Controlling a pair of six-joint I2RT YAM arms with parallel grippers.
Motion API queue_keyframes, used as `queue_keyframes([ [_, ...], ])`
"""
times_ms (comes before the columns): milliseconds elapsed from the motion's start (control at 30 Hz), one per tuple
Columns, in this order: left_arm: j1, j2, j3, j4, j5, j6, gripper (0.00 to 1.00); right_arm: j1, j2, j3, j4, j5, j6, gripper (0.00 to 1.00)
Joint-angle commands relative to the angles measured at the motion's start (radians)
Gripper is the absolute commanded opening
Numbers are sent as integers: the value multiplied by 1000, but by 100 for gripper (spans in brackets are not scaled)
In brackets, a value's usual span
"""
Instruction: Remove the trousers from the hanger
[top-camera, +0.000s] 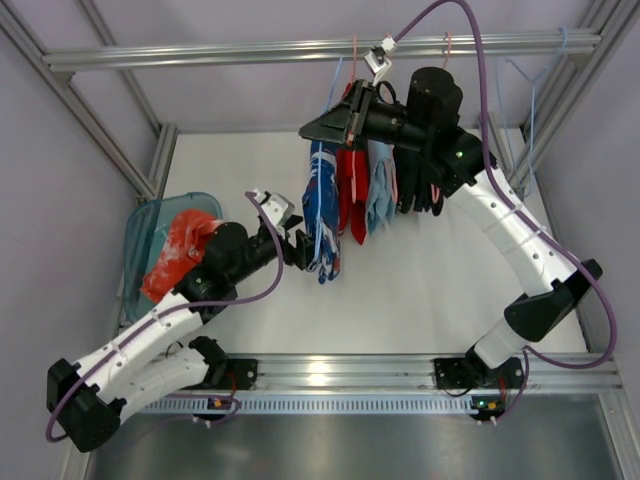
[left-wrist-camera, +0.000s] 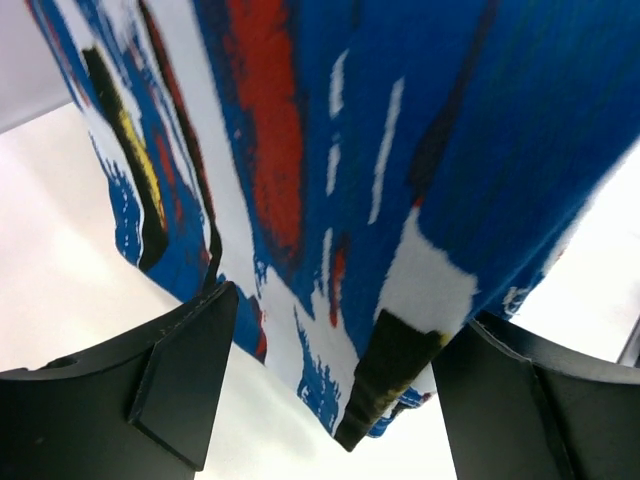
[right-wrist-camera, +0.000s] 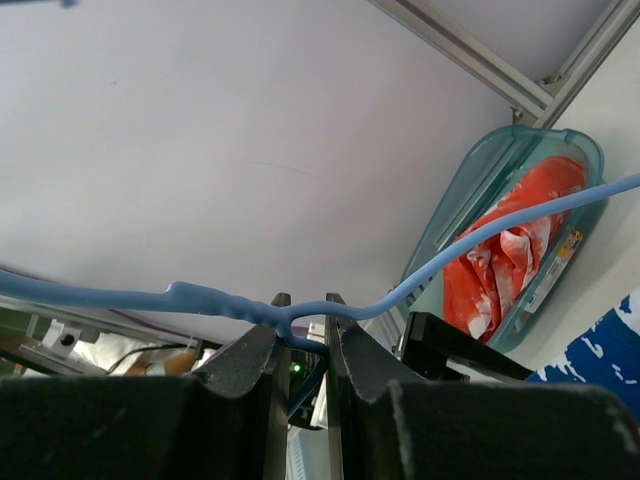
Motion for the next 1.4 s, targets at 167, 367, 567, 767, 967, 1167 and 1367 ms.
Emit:
queue_keyframes([
  [167, -27, 59, 101, 146, -98, -6, 83, -5, -49, 50, 154, -9, 14, 0],
  [367, -31, 78, 118, 134, -209, -12, 49, -5, -56, 50, 148, -12, 2, 0],
  [567, -30, -5, 125, 36, -204, 26, 9, -17, -78, 27, 135, -9, -15, 0],
  [767, -10, -59, 208, -83, -193, 5, 0, -40, -99, -53, 134, -23, -64, 0],
  [967, 2, -39, 332, -112, -142, -17, 0, -54, -130, -209, 169, -63, -90, 0],
  [1167, 10, -20, 404, -119, -90, -64, 0, -63, -150, -279, 157, -64, -131, 0],
  [1367, 16, -29, 418, -136, -75, -31, 0, -100, -170, -297, 140, -60, -125, 0],
])
